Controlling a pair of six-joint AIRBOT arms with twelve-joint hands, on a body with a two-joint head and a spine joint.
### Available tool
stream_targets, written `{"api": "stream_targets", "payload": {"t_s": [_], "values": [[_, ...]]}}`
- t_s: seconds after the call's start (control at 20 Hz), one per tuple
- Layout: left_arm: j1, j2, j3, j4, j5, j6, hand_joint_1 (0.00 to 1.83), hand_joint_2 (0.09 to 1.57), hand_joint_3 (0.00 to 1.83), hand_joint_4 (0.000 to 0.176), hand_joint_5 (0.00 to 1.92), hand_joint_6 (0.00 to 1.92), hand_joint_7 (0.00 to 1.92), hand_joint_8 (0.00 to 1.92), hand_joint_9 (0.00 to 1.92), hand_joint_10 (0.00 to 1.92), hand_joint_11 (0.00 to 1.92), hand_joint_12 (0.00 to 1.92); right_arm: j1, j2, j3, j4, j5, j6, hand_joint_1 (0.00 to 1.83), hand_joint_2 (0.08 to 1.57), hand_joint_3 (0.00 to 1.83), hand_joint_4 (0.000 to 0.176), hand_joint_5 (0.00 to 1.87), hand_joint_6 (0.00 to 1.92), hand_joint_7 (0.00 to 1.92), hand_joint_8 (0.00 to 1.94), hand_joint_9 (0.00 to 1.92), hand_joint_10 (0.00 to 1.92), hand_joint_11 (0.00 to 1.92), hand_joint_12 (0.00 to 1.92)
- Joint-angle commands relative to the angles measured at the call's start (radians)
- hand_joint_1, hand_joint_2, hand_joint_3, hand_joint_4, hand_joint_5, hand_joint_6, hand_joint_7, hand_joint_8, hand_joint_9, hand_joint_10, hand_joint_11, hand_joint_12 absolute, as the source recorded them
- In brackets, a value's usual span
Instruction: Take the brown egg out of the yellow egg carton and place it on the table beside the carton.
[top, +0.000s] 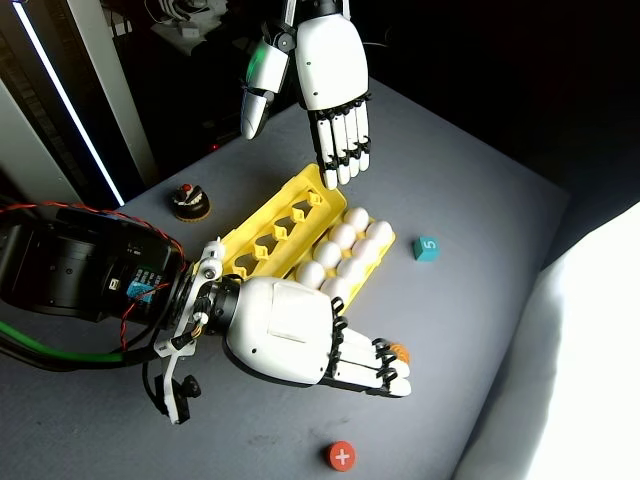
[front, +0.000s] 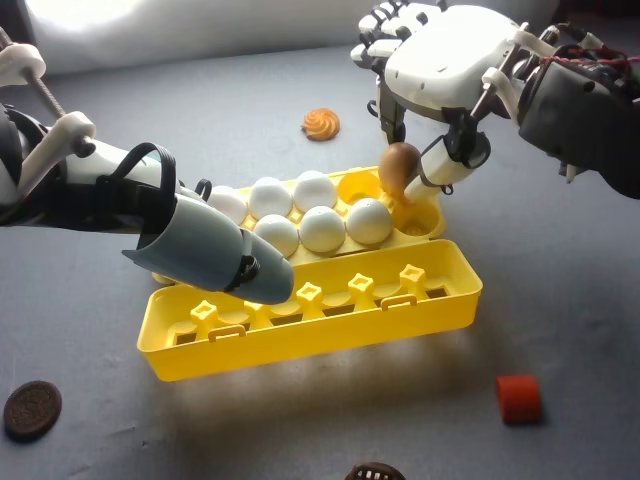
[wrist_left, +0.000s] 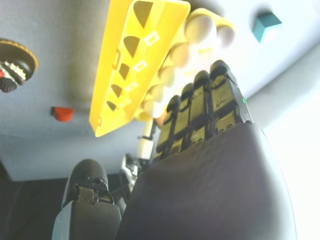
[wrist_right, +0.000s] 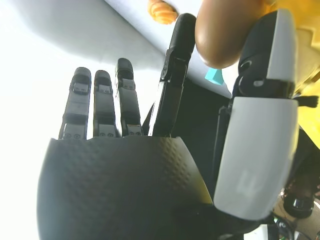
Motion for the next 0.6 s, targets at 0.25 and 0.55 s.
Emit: {"api": "stream_targets", "payload": {"t_s": [0.25, 0.55], "values": [[-0.007, 0.0, 0.003, 0.038, -0.035, 0.001, 0.0, 1.12, 0.0, 0.0, 0.01, 0.0, 0.0, 0.0, 0.0, 0.0, 0.0, 0.0, 0.023, 0.025, 0.003, -0.023, 0.093, 0.002, 1.08, 1.02, 0.0, 0.176, 1.19, 0.63, 0.28, 0.01, 0.0, 0.0, 0.0, 0.0], [-0.007, -0.001, 0.003, 0.038, -0.035, 0.001, 0.0, 1.11, 0.0, 0.0, 0.0, 0.0, 0.0, 0.0, 0.0, 0.0, 0.0, 0.0, 0.033, 0.094, -0.036, -0.023, 0.083, 0.002, 1.09, 1.01, 0.0, 0.176, 1.21, 0.58, 0.29, 0.0, 0.01, 0.0, 0.0, 0.0]]}}
